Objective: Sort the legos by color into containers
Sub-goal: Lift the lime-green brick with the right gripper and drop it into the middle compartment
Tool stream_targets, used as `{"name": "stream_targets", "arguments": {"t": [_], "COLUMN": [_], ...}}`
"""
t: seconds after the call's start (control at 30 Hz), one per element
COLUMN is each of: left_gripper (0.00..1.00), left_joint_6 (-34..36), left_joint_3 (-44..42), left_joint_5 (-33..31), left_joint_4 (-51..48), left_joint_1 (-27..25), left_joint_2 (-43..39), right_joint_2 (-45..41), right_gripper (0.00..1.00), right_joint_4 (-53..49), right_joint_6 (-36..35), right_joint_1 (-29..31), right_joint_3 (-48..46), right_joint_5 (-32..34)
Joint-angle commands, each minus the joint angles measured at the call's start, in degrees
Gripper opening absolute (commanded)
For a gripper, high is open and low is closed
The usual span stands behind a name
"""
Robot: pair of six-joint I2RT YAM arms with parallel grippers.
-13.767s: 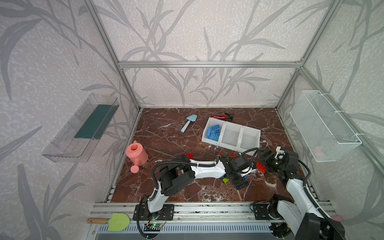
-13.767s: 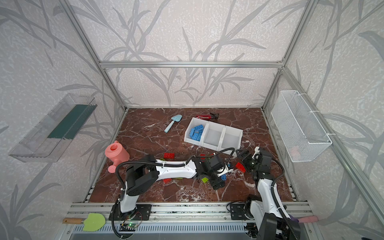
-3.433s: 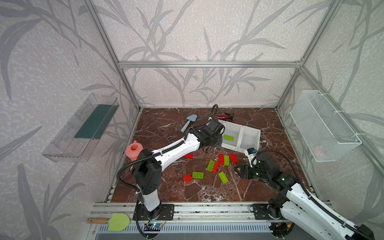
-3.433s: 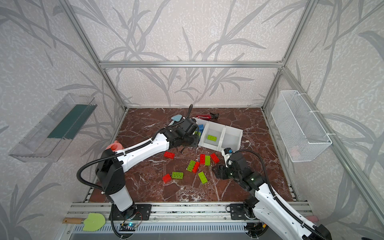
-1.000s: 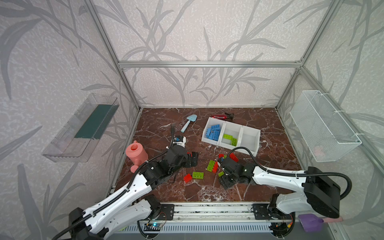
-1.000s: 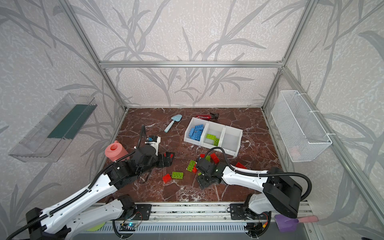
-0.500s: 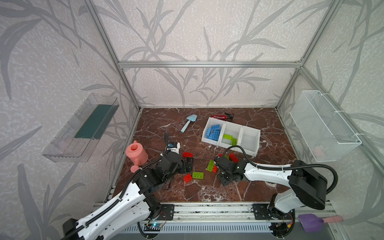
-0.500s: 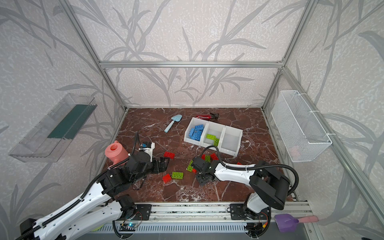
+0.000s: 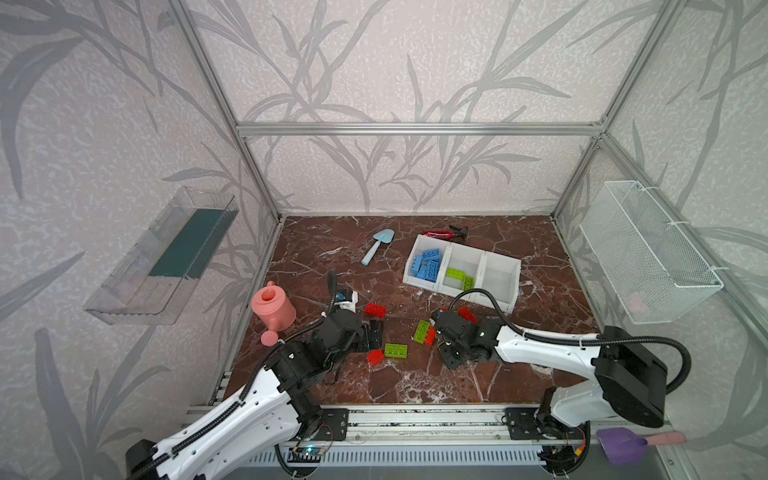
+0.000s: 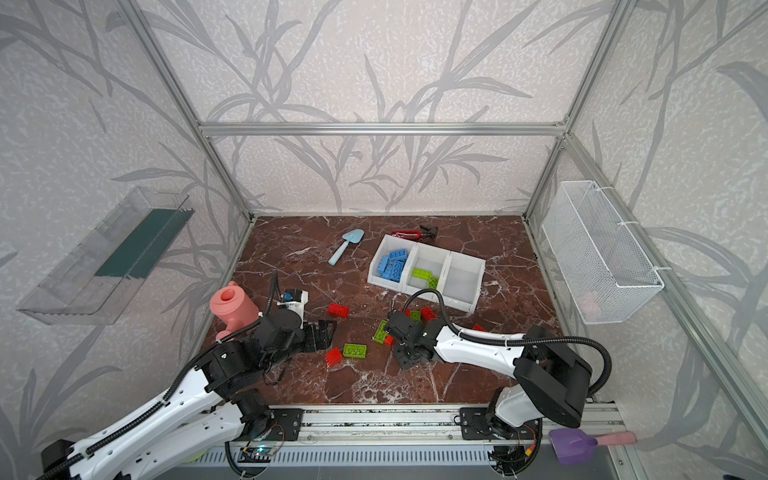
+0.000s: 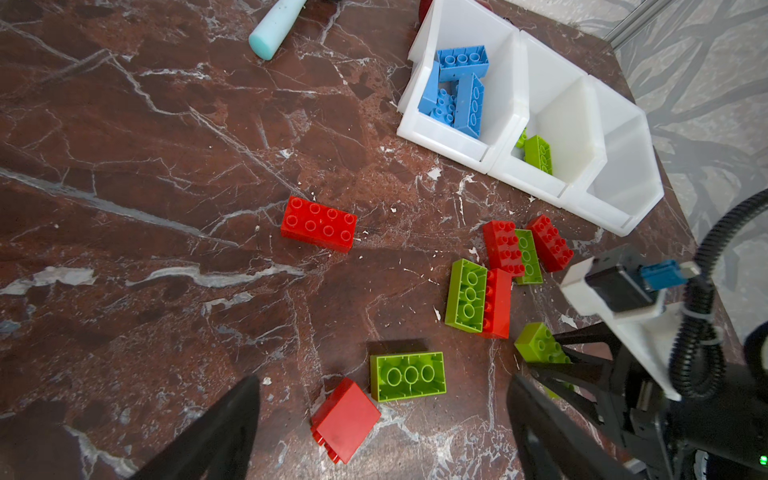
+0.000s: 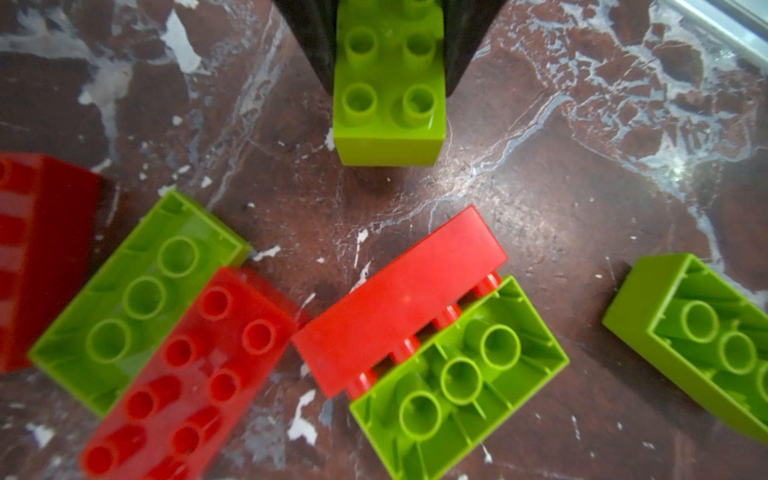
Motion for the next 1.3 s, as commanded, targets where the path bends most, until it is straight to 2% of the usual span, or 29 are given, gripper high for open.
{"name": "stream_targets", "arguments": {"t": [0.0,0.27,0.47,0.5,0.67,0.87,1.27], "left_gripper": [0.92,0.92,0.92,0.92,0.92,0.92,0.91], "left_joint_6": [-0.9,-0.6,-0.5,-0.4,-1.1,-2.0,-4.2], "left_joint_3": [-0.5,-1.9,-4.0,-4.4,-6.6,-9.1,-13.2], "left_joint_5": [-0.3,0.7,0.9,1.0,2.1,3.3,5.7], "left_joint_4": [0.4,3.1,5.0,5.5,8.6,11.4,16.2], "left_joint_1": [0.0,0.0,-0.1,-0.1,-0.1,-0.1,-0.2], "left_joint_2": [0.2,3.1,4.3,4.3,4.4,5.0,6.5], "right_joint_2": [-3.1,-10.3,-10.8,-10.3,-6.8,-1.9,14.6], "right_gripper": [0.26,0.26,0.26,0.23,0.23,0.22,0.23], "right_joint_4": [-4.2,-5.0,-7.9,-8.6,-8.5,-5.8,-3.9], "right_joint_6": [0.4,0.4,0.4,-7.9,-9.6,-10.2,-10.3], "right_joint_1": [-1.3,-10.9,-21.6,-22.9,-27.7,-30.6,-34.7], "right_joint_3": [3.3,5.7,10.9,11.8,16.6,21.9,32.4], "right_joint_5": [1.0,-0.7,-4.2,-4.7,-5.3,-2.2,-4.0]}}
